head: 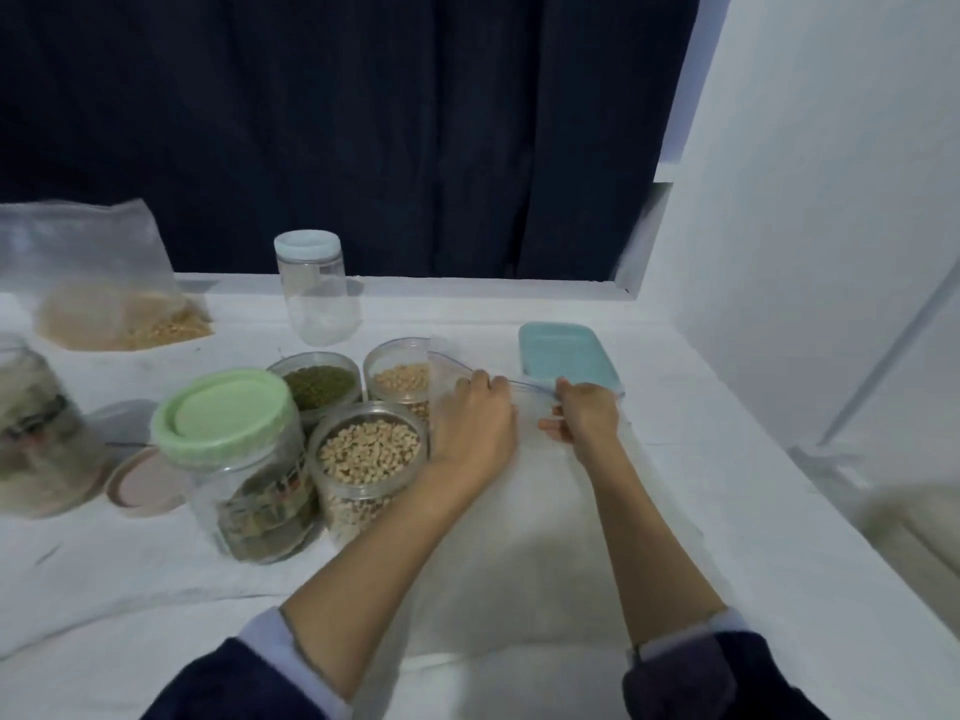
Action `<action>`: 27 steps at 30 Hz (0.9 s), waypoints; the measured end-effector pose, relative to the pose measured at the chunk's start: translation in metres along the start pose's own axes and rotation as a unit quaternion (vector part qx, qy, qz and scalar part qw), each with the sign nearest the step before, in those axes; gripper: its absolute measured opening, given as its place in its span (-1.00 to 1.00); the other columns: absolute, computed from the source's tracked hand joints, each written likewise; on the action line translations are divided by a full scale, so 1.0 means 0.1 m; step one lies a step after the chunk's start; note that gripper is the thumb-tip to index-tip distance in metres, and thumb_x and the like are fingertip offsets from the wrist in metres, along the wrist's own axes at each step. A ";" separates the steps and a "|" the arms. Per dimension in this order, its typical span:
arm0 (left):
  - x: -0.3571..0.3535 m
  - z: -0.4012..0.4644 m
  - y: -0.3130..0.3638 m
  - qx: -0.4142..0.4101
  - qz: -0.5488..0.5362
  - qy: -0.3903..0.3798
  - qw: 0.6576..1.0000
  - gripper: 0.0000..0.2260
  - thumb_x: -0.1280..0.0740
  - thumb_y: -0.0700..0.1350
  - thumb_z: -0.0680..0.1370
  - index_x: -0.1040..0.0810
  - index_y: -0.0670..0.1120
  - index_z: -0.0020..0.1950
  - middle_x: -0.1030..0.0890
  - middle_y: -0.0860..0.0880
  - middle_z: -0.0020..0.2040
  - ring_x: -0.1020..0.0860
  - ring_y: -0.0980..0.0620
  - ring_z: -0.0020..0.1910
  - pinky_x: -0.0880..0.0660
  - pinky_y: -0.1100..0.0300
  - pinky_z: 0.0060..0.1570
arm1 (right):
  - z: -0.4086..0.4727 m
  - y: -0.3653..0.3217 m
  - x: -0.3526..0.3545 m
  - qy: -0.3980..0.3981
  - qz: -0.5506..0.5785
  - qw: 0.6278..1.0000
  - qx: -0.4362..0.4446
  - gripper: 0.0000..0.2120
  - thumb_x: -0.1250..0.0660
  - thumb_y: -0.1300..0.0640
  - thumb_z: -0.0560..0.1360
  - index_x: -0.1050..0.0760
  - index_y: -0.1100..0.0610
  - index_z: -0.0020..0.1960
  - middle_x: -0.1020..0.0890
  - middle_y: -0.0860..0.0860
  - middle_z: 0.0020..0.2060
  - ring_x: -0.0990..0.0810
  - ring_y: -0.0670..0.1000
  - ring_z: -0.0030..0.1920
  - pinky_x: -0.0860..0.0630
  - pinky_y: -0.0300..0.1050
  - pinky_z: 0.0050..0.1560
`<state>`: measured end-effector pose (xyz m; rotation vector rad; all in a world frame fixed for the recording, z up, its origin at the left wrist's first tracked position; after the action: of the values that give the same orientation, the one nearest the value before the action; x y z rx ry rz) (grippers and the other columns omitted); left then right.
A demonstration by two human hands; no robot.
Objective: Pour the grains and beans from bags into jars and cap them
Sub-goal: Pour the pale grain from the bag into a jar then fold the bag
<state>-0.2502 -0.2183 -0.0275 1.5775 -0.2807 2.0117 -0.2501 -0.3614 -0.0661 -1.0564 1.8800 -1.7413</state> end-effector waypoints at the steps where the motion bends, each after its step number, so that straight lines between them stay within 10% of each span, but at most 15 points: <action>1: -0.14 -0.01 0.02 -0.005 0.029 -0.026 0.999 -0.68 -0.10 -0.06 0.64 -0.37 -0.20 0.32 -0.41 -0.19 0.30 -0.36 -0.19 0.30 -0.33 0.01 0.21 | 0.01 0.04 0.00 0.003 -0.007 1.000 0.008 -0.79 -0.22 0.10 0.59 -0.48 0.20 -0.14 -0.56 0.10 -0.30 -0.58 0.15 -0.41 -0.57 0.04 -0.23; 7: -0.72 -0.10 -0.06 -0.038 0.015 -0.061 0.997 -0.58 -0.19 0.01 0.60 -0.36 -0.23 0.37 -0.34 -0.22 0.40 -0.30 -0.17 0.38 -0.31 0.02 0.24 | 0.00 0.15 0.14 0.036 -0.364 0.920 0.137 -0.45 -0.19 0.12 0.60 -0.10 -0.01 0.55 -0.42 0.17 0.32 -0.44 0.20 0.27 -0.39 -0.01 0.21; 13: -0.96 -0.14 -0.10 -0.075 -0.011 -0.135 0.988 -0.51 0.03 0.09 0.66 -0.09 -0.13 0.53 -0.09 -0.11 0.55 -0.01 -0.05 0.54 -0.07 0.06 0.44 | -0.06 0.52 0.19 0.056 -0.481 0.861 0.159 -0.35 -0.11 -0.04 0.63 0.13 0.11 0.57 -0.26 0.14 0.44 -0.26 0.17 0.37 -0.26 0.02 0.27; 19: -0.97 -0.02 -0.10 -0.033 -0.060 -0.174 0.982 -0.49 -0.06 0.00 0.65 -0.05 -0.19 0.52 -0.09 -0.19 0.53 -0.07 -0.13 0.51 -0.09 0.00 0.47 | 0.02 0.68 0.22 0.011 -0.538 0.837 0.096 -0.41 -0.05 -0.11 0.63 -0.13 0.26 0.50 -0.16 0.17 0.49 -0.19 0.18 0.43 -0.18 -0.01 0.36; 27: -0.84 0.25 0.23 -0.068 0.019 -0.085 0.994 -0.63 -0.14 -0.01 0.61 -0.38 -0.18 0.34 -0.32 -0.14 0.35 -0.26 -0.13 0.34 -0.26 0.02 0.24 | 0.10 0.05 0.20 0.158 -0.485 0.821 0.256 -0.58 -0.23 0.34 0.46 -0.37 0.21 0.31 -0.34 0.18 0.34 -0.30 0.19 0.30 -0.23 0.04 0.18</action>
<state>-0.2296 -0.2749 -0.0953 1.6696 -0.5071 1.8454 -0.2576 -0.3836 -0.0684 -1.7045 0.8296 -2.8935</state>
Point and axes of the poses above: each hand's wrist, its own z-axis towards the middle knuckle, its own x-axis out of the back of the hand, y = z × x, the point moved 3 cm from there along z, towards the middle knuckle
